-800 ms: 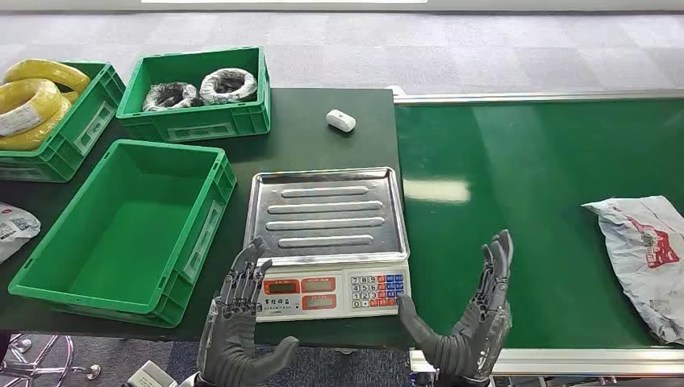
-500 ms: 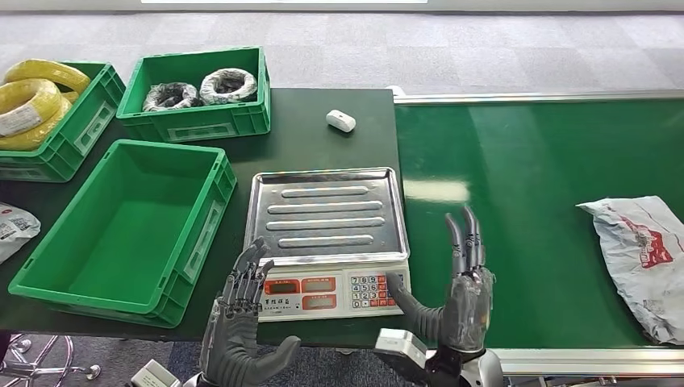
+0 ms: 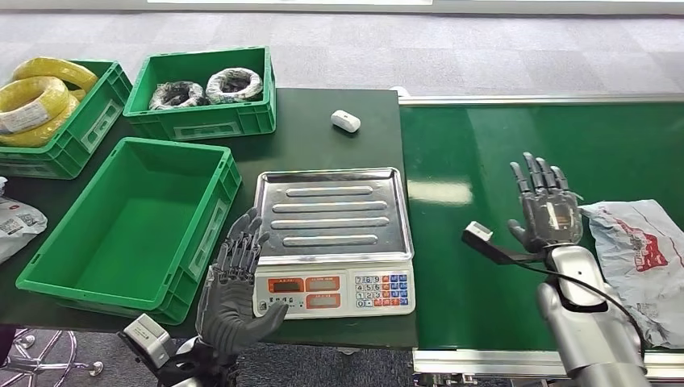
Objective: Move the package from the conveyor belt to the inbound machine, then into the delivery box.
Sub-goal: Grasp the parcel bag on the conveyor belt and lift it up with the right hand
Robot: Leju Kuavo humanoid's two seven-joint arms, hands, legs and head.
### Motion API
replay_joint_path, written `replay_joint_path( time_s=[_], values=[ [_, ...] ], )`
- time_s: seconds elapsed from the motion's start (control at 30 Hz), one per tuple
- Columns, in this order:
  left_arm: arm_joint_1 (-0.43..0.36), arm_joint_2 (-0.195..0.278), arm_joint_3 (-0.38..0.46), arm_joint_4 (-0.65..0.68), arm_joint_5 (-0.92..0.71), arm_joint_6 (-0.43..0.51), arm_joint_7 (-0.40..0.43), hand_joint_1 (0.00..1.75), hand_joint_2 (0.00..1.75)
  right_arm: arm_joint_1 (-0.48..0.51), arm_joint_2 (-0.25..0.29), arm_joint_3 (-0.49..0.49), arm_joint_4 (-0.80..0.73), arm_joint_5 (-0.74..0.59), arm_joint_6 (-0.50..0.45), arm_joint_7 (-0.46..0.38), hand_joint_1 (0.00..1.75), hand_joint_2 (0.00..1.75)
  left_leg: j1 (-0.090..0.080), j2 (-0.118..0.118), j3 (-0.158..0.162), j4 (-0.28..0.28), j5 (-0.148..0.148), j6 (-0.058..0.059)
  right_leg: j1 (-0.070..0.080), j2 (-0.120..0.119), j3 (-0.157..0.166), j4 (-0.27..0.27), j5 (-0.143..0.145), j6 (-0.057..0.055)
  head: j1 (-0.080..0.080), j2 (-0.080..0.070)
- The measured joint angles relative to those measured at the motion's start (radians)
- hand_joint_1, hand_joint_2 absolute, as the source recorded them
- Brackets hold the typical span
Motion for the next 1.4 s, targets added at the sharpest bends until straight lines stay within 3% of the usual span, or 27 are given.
replay_joint_path(
  time_s=[0.17, 0.43, 0.63, 0.77, 1.1, 1.13, 1.23, 1.27, 1.4],
  values=[
    [-0.017, 0.009, 0.011, 0.019, 0.01, -0.001, -0.001, 0.0, 1.75, -0.114, -0.108, -0.023, 0.259, -0.027, -0.041, -0.006, 0.0, 1.75, 0.0, -0.001, -0.002, 0.0, 0.0, 0.0, 0.0, -0.001, -0.002, 0.0, 0.0, 0.0, 0.0, 0.0],
    [-0.061, 0.011, 0.013, 0.042, 0.015, 0.009, -0.001, 0.0, 1.75, -0.2, -0.226, -0.072, 0.498, -0.103, -0.013, 0.015, 0.0, 1.75, 0.0, -0.002, -0.004, 0.0, 0.0, 0.001, 0.0, -0.002, -0.003, 0.0, -0.001, 0.001, 0.0, 0.0],
    [-0.087, 0.013, 0.018, 0.044, 0.013, 0.005, -0.001, 0.0, 1.75, -0.14, -0.255, -0.205, 0.577, -0.317, 0.212, -0.139, 0.0, 1.75, 0.0, -0.002, -0.004, 0.0, 0.0, 0.001, 0.0, -0.002, -0.004, 0.0, -0.001, 0.001, 0.0, 0.0],
    [-0.109, 0.013, 0.028, 0.044, 0.011, 0.0, 0.001, 0.0, 1.75, -0.084, -0.254, -0.269, 0.591, -0.366, 0.308, -0.214, 0.0, 1.75, 0.0, -0.001, -0.005, 0.0, 0.0, 0.001, 0.0, -0.001, -0.004, 0.0, -0.001, 0.001, 0.0, 0.0],
    [-0.132, 0.011, 0.062, 0.028, -0.003, 0.003, 0.023, 0.0, 1.75, -0.099, -0.253, -0.274, 0.605, -0.413, 0.569, -0.321, 0.0, 1.75, 0.0, -0.001, -0.004, 0.0, 0.0, 0.001, 0.0, 0.0, -0.003, 0.0, -0.001, 0.001, 0.0, 0.0],
    [-0.133, 0.011, 0.065, 0.027, -0.005, 0.003, 0.025, 0.0, 1.75, -0.104, -0.252, -0.271, 0.606, -0.416, 0.59, -0.327, 0.29, 1.75, 0.0, -0.001, -0.004, 0.0, 0.0, 0.001, 0.0, 0.0, -0.003, 0.0, -0.001, 0.001, 0.0, 0.0],
    [-0.135, 0.011, 0.073, 0.024, -0.007, 0.003, 0.029, 0.0, 1.75, -0.121, -0.251, -0.257, 0.608, -0.428, 0.643, -0.344, 1.53, 1.75, 0.0, -0.001, -0.005, 0.0, 0.0, 0.001, 0.0, 0.0, -0.003, 0.0, -0.001, 0.001, 0.0, 0.0],
    [-0.136, 0.01, 0.076, 0.024, -0.008, 0.003, 0.029, 0.0, 1.75, -0.127, -0.25, -0.251, 0.609, -0.434, 0.659, -0.351, 1.64, 1.75, 0.0, -0.001, -0.005, 0.0, 0.0, 0.001, 0.0, 0.0, -0.004, 0.0, -0.001, 0.001, 0.0, 0.0],
    [-0.142, 0.01, 0.085, 0.024, -0.008, 0.006, 0.03, 0.0, 1.75, -0.151, -0.239, -0.219, 0.611, -0.471, 0.714, -0.387, 1.67, 1.75, 0.0, -0.001, -0.004, 0.0, 0.0, 0.001, 0.0, 0.0, -0.004, 0.0, -0.001, 0.001, 0.0, 0.0]
  ],
)
